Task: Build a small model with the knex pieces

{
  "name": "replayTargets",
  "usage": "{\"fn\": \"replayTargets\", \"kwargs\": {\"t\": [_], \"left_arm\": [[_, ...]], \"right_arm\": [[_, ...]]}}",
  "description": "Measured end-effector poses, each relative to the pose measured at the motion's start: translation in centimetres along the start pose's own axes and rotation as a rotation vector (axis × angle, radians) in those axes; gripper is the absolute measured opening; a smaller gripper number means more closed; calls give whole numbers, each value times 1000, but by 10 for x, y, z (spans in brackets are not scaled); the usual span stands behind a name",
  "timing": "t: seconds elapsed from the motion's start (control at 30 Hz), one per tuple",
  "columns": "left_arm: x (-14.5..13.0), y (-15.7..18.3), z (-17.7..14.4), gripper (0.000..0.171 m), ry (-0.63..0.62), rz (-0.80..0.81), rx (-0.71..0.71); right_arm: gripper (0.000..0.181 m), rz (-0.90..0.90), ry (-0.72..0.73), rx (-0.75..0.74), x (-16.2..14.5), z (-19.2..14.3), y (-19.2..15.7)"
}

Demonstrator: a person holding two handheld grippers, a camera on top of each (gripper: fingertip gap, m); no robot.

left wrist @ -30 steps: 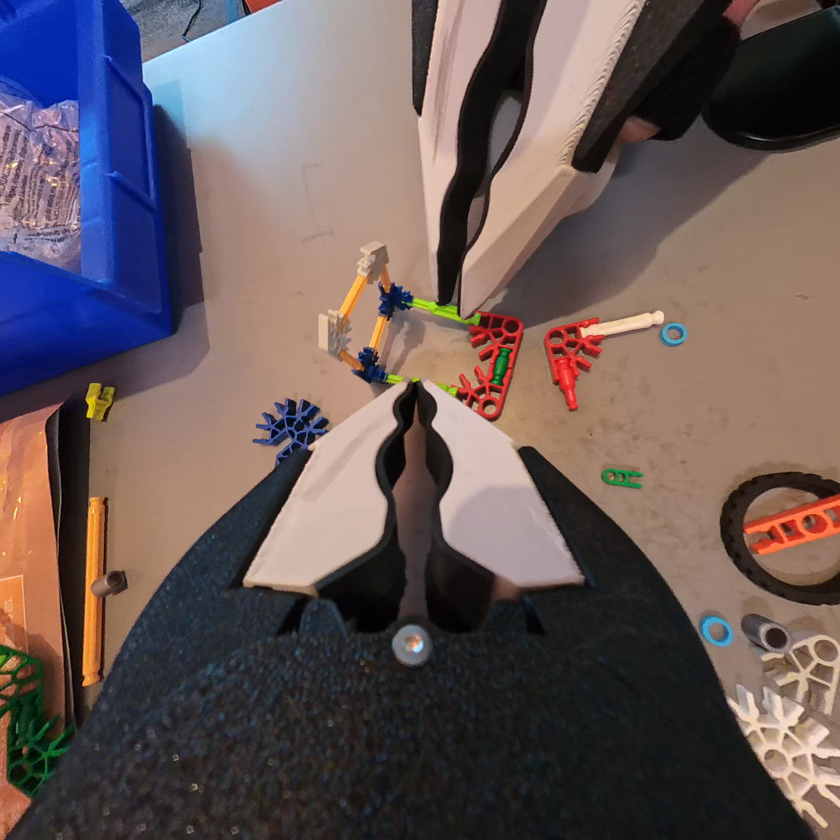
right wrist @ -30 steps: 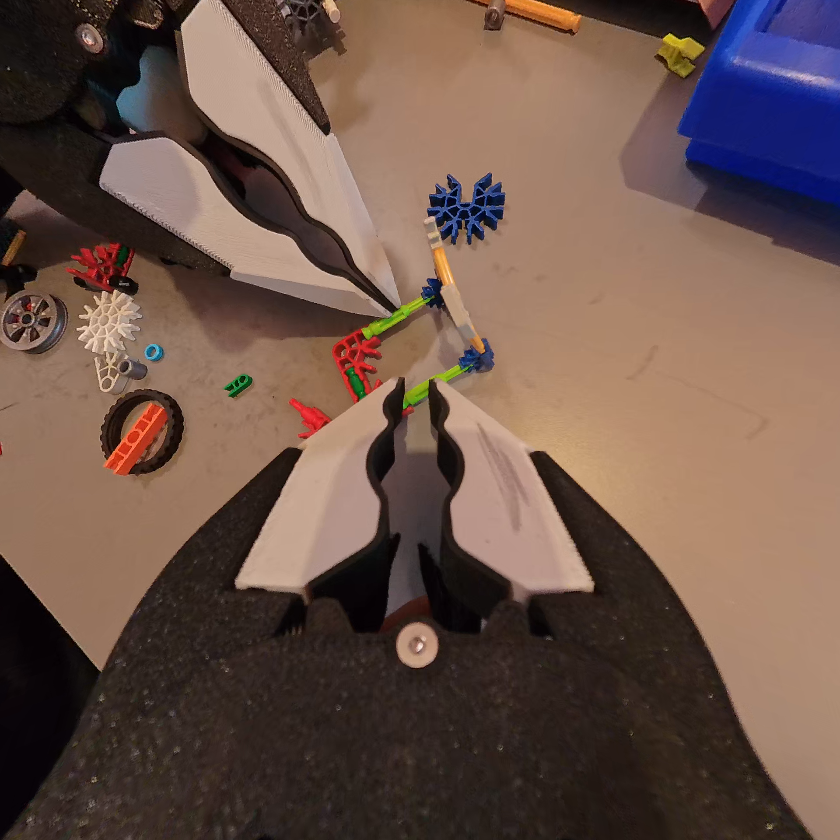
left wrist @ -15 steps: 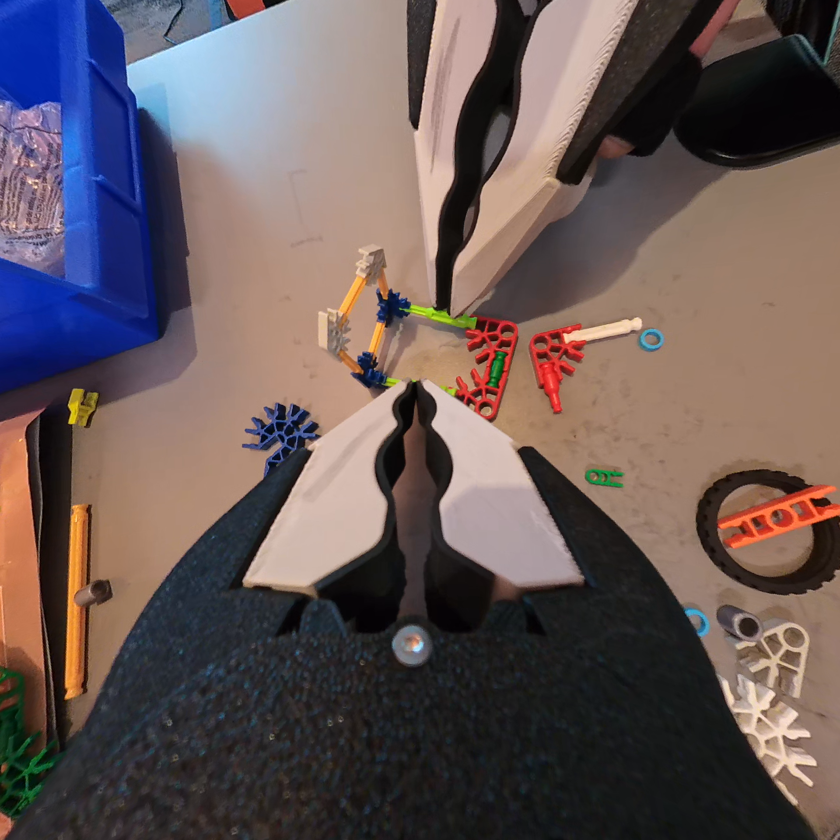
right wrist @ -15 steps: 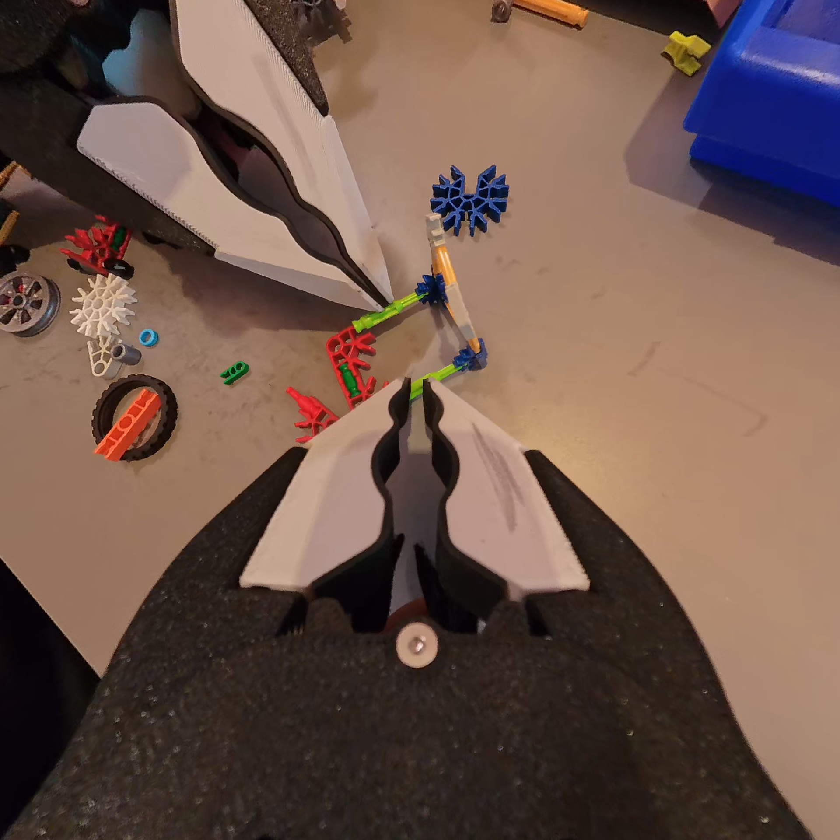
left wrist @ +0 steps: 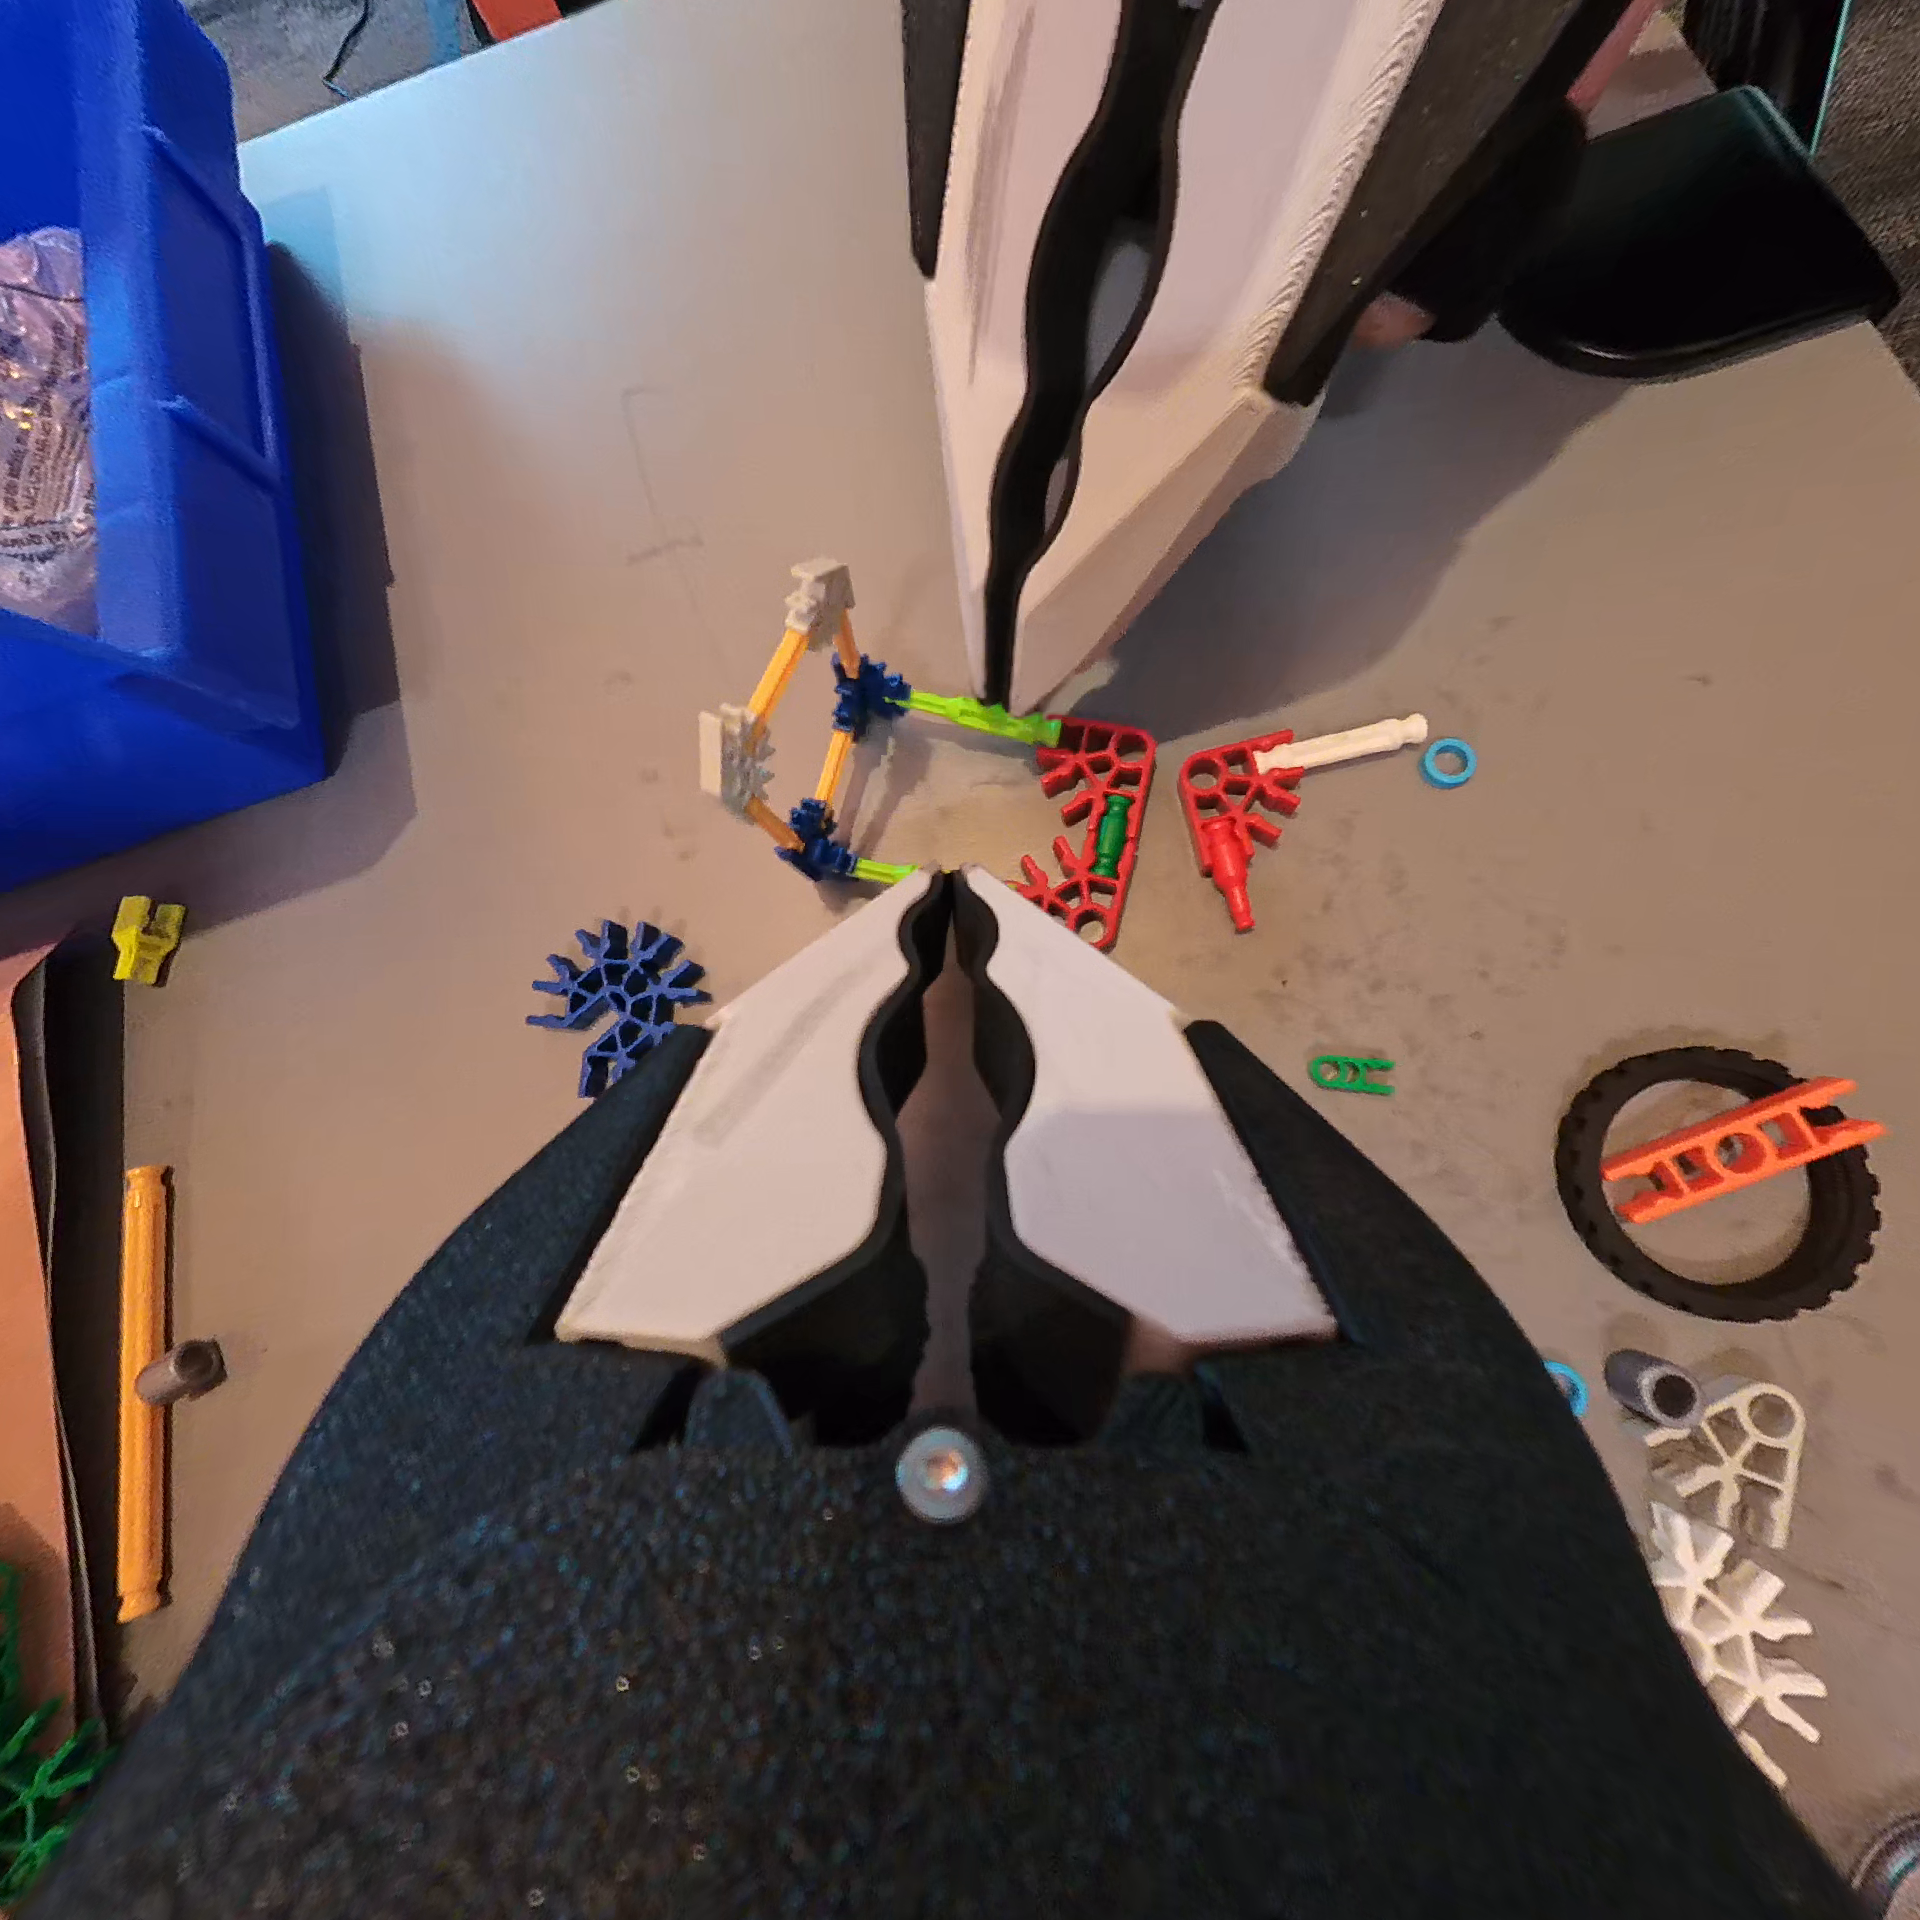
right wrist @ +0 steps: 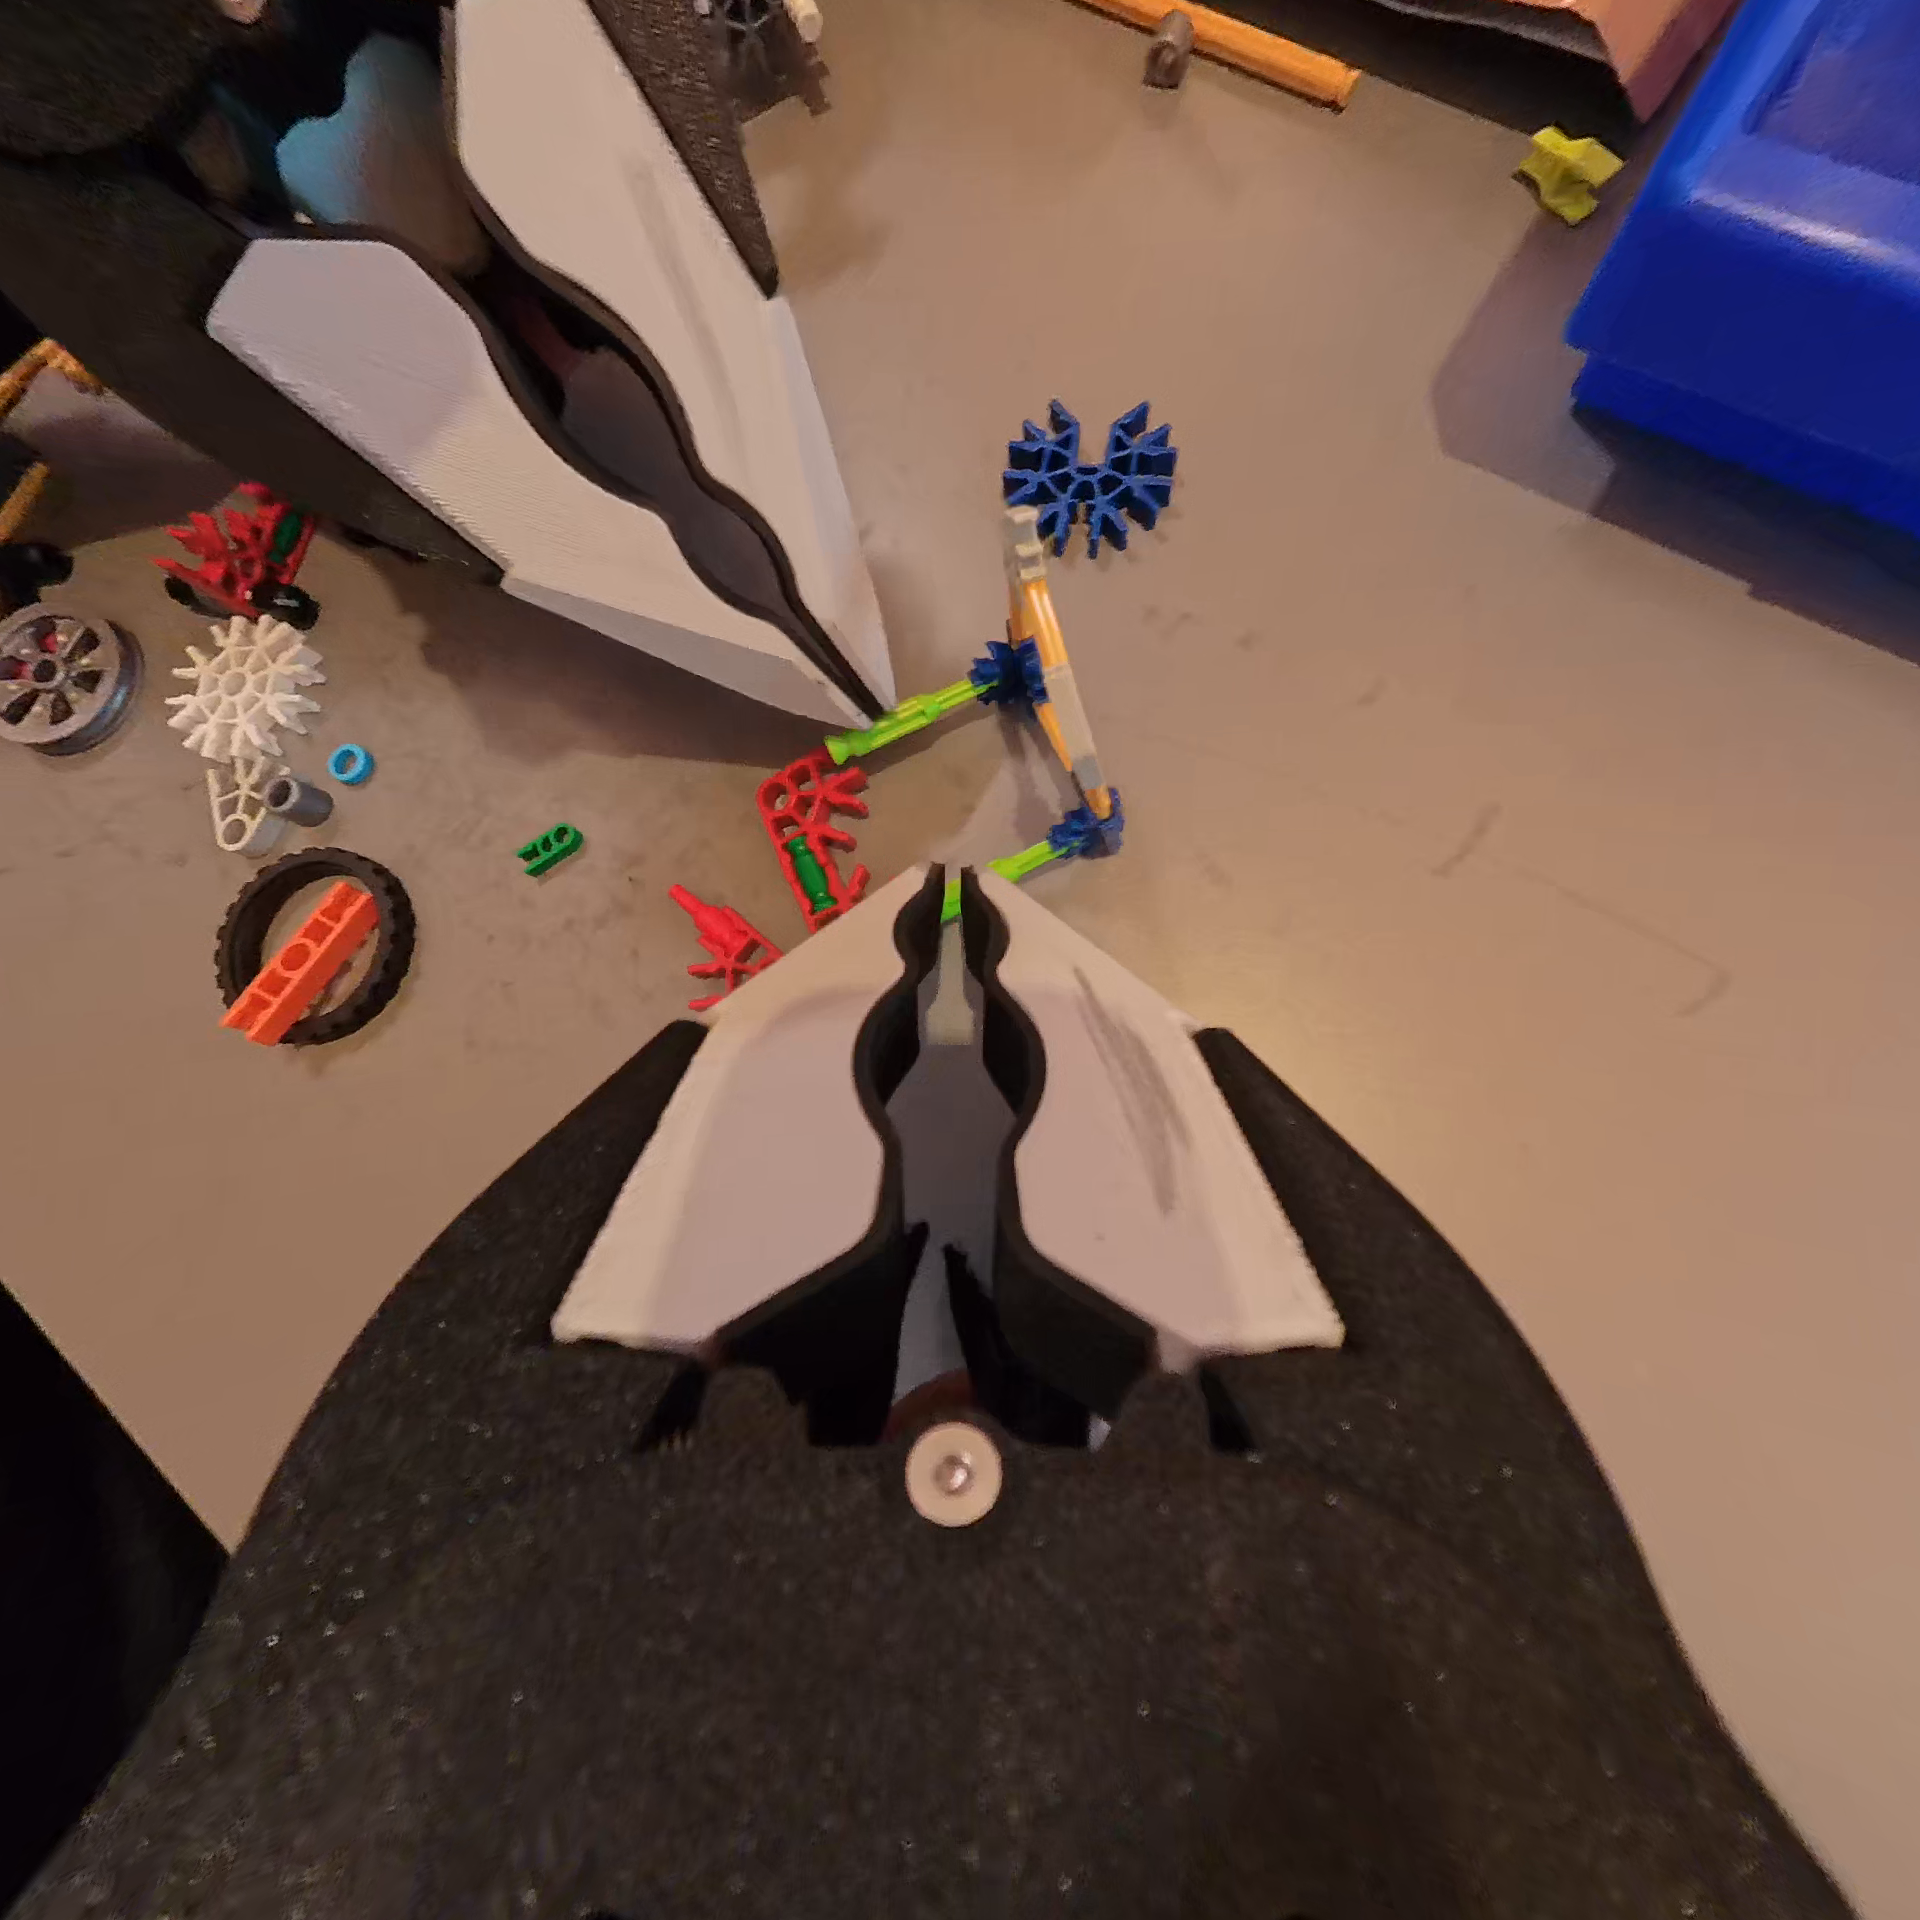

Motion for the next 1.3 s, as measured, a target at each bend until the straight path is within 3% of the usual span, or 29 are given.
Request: {"fn": "replayTargets", "kwargs": {"t": [0.13, 0.27, 0.43, 0.77, 1.3], "left_arm": [[0, 0, -2, 0, 2, -5, -10], [-1, 1, 1, 0, -9, 3, -8], [-1, 0, 0, 0, -7, 3, -5], [1, 0, -4, 0, 8, 3, -9], [3, 5, -3, 0, 7, 29, 0]], "right_arm": [[9, 1, 26, -78, 0, -8, 9], [27, -11, 17, -94, 0, -5, 18], [13, -44, 22, -82, 0, 10, 25], [12, -39, 47, -58, 6, 2, 21], [12, -49, 61, -163, 0, 8, 11]]}}
Point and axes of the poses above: each gripper's, where its closed fingertips meet, z out along the fingers, x out of its top, y = z × x across the jaws, the point moved 10 cm from there along -z, back along the fingers, and after that the axes turned 14 degrees about -z, right-handed, at the moved point
